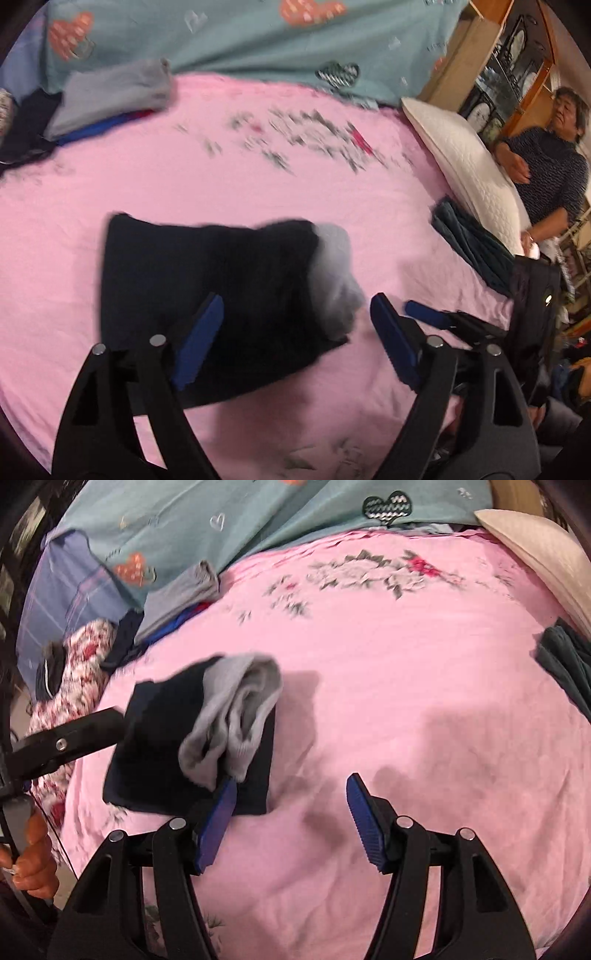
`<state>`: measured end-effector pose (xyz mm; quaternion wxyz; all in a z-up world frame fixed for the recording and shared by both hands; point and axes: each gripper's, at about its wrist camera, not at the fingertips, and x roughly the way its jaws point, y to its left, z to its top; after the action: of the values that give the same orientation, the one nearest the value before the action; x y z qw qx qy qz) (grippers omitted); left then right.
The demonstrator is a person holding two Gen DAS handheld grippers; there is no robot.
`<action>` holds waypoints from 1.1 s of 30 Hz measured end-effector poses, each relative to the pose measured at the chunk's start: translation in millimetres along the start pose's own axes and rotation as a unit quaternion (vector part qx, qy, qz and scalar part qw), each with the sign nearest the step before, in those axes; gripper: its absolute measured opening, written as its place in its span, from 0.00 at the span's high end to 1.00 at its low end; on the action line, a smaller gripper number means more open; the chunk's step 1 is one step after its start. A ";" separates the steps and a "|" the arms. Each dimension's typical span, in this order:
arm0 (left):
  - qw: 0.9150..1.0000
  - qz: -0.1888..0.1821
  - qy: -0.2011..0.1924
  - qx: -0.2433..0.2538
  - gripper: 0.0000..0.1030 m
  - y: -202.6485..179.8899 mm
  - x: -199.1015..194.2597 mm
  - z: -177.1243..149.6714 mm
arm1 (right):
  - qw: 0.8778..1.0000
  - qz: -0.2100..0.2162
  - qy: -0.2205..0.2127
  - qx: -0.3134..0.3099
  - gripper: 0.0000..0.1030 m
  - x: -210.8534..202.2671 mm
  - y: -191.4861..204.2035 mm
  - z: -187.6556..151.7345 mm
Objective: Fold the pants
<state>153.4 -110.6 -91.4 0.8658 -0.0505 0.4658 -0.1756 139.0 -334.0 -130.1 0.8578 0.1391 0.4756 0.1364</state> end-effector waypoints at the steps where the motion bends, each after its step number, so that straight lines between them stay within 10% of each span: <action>1: 1.000 0.014 -0.005 -0.009 0.18 13.1 -3.2 -0.7 | 1.000 0.008 -0.002 0.007 0.39 -3.5 -1.6 -0.5; 7: 0.993 0.069 0.035 -0.084 0.19 82.0 12.3 -15.7 | 0.996 0.090 -0.012 0.019 0.38 -5.2 18.8 24.4; 11: 0.990 0.069 0.041 -0.113 0.19 100.8 8.1 -26.3 | 0.998 0.046 0.011 -0.050 0.41 18.8 53.7 27.2; 15: 0.991 0.069 0.054 -0.102 0.19 108.0 10.5 -37.8 | 0.995 -0.027 0.051 -0.084 0.78 47.5 54.1 14.0; 18: 0.991 0.059 0.066 -0.104 0.17 111.8 17.9 -45.3 | 0.997 -0.007 0.048 -0.052 0.86 35.8 39.2 16.8; 26: 0.990 0.056 0.069 -0.113 0.16 123.0 16.7 -49.6 | 0.997 0.006 0.065 0.039 0.63 30.9 11.9 16.0; 33: 0.997 0.055 -0.019 -0.051 0.17 100.7 -30.9 -31.1 | 0.997 -0.005 -0.020 -0.071 0.62 -7.8 69.8 38.2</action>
<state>138.1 -3.4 -109.7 0.8794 -0.0724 0.4594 -0.1022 160.5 -276.6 -78.9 0.8757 0.0784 0.4479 0.1624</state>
